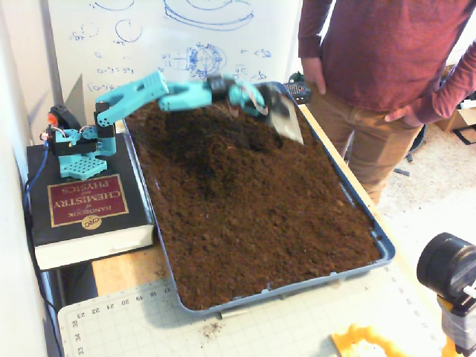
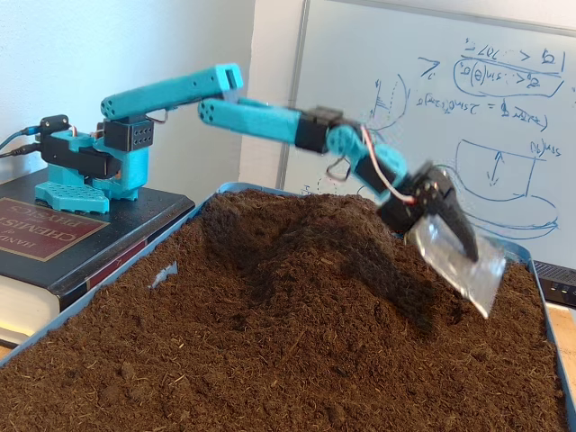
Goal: Build a berm.
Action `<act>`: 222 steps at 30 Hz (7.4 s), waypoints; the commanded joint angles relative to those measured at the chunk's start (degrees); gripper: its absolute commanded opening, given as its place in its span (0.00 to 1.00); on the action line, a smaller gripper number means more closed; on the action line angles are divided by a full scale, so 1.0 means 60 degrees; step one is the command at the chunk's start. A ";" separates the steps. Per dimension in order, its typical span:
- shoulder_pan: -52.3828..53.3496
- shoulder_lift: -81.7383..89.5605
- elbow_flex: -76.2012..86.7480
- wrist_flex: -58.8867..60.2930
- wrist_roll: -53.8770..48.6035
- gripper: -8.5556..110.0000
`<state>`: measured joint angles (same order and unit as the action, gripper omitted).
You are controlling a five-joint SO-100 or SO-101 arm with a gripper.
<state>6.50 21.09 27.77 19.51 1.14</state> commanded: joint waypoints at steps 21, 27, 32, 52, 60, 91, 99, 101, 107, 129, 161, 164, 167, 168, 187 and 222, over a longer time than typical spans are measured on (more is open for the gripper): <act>0.0381 0.0439 0.2329 0.2754 -0.0645 0.08; 0.0381 0.1157 0.2739 0.4424 -0.0688 0.08; 0.0381 0.1582 0.3076 0.5464 -0.1274 0.08; -0.0190 0.6973 0.3633 0.7251 -0.0601 0.08; -0.1582 0.6592 0.2886 0.5962 0.1392 0.08; -0.2798 0.2549 0.2930 0.7178 0.0908 0.08; -0.2944 0.3750 0.2871 0.7954 0.1055 0.08; -0.2900 0.4043 0.2725 0.7925 0.1055 0.08; -0.2813 0.5684 0.2227 0.7910 0.1069 0.08; -0.4204 0.0776 0.1641 0.0513 0.2769 0.08; -0.3691 0.3735 0.1626 0.7515 0.1714 0.08; -0.3237 0.4688 0.1626 0.7515 0.1641 0.08; -0.2432 0.5537 0.1626 0.7412 0.1538 0.08; -0.2124 0.5771 0.1597 0.7397 0.1523 0.08; 0.1846 0.2051 0.1597 -0.0308 -0.1963 0.08; 0.1274 0.3457 0.9272 -0.0337 -0.2329 0.08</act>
<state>15.64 39.11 75.85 16.88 -12.04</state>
